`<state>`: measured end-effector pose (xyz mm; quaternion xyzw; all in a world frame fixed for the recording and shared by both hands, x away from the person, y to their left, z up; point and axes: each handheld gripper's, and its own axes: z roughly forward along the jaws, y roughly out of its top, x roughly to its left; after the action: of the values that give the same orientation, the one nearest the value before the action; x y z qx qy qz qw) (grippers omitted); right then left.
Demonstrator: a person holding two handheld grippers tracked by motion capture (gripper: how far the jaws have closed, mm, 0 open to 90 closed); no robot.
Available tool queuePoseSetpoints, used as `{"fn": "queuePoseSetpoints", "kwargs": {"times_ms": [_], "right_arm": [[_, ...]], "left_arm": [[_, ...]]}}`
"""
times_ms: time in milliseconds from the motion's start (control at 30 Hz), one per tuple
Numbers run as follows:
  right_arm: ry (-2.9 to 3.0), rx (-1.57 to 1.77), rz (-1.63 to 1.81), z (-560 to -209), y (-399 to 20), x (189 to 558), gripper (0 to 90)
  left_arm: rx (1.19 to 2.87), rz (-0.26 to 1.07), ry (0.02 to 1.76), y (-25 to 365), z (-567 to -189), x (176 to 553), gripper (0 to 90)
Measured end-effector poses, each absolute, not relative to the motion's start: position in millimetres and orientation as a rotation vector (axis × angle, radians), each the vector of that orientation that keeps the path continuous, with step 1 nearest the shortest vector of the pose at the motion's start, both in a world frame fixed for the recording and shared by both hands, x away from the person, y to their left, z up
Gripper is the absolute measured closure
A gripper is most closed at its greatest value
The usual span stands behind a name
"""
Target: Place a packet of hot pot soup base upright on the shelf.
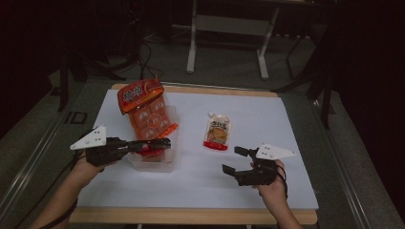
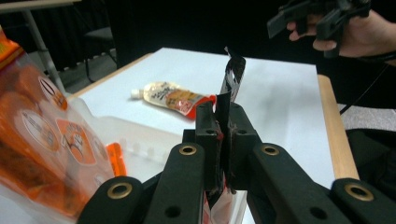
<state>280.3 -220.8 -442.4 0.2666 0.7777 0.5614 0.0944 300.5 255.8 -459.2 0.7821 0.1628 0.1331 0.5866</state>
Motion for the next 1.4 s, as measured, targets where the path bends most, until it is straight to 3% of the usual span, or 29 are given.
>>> {"fn": "queuePoseSetpoints", "kwargs": {"times_ms": [267,667,767,800,900,933,1000,1067,1100,1333,1400], "right_arm": [[2.320,0.777,1.650,-444.1,-222.0,281.5,17.8],[2.324,0.759,1.633,-443.3,-221.4,283.2,14.5],[2.308,0.734,1.603,-440.4,-221.2,282.9,13.4],[2.308,0.733,1.584,-438.8,-221.1,283.4,13.4],[2.319,0.750,1.582,-437.4,-221.0,283.5,13.3],[2.332,0.760,1.575,-436.8,-220.7,283.7,13.2],[2.342,0.778,1.543,-436.2,-219.4,283.8,11.4],[2.342,0.778,1.543,-436.2,-219.4,283.8,11.4],[2.337,0.781,1.550,-436.9,-219.0,284.8,11.1],[2.321,0.799,1.553,-436.1,-219.8,289.8,11.1],[2.317,0.804,1.545,-435.0,-219.2,293.5,11.1]], "left_arm": [[1.840,0.296,0.399,251.2,-475.1,301.1,85.7],[1.831,0.385,0.440,250.1,-473.2,295.6,78.5],[1.800,0.387,0.460,249.6,-466.8,293.6,70.8],[1.794,0.392,0.468,248.6,-463.8,292.6,59.8],[1.762,0.379,0.508,244.5,-454.4,289.4,49.6],[1.753,0.387,0.522,242.3,-451.9,287.8,37.5],[1.752,0.386,0.547,237.1,-448.3,285.5,27.4],[1.759,0.392,0.548,234.1,-447.3,283.8,24.5],[1.778,0.400,0.530,228.4,-447.0,280.1,17.0],[1.731,0.447,0.602,210.4,-446.0,263.7,2.2],[1.742,0.477,0.628,207.9,-446.2,258.7,2.1]]}}
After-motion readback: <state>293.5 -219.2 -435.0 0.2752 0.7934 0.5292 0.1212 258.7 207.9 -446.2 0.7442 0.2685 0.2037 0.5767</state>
